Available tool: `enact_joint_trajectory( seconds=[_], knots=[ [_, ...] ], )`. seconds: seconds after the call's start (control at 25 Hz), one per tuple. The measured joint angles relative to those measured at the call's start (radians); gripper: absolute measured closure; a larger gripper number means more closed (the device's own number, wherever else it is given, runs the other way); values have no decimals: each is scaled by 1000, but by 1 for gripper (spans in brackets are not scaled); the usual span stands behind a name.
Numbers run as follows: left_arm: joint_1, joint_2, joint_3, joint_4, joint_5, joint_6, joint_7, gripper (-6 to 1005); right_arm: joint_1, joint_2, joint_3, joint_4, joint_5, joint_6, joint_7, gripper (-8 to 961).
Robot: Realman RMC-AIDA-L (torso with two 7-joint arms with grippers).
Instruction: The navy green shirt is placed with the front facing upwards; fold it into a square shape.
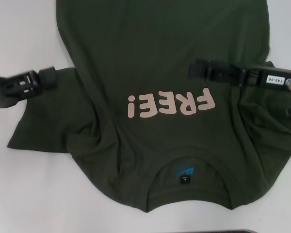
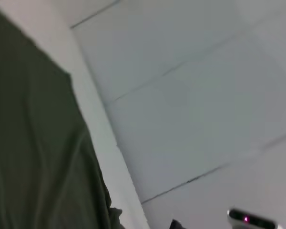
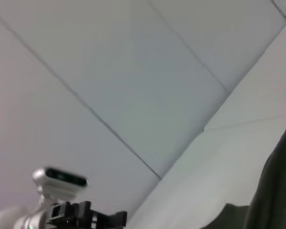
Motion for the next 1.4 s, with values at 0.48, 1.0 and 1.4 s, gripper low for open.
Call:
enact_joint_trajectory(
  seconds=[0.48, 1.0, 1.4],
  knots=[
    [-12, 66, -18, -18, 114, -102, -301, 345, -7, -15, 7, 1, -36, 29, 186, 74],
    [-76, 98, -14, -8, 299, -258, -422, 346, 0, -18, 1, 6, -66, 37, 230, 96],
    [-110, 89, -6, 39, 301, -399, -433, 346, -8, -18, 6, 8, -68, 38, 244, 96]
  ],
)
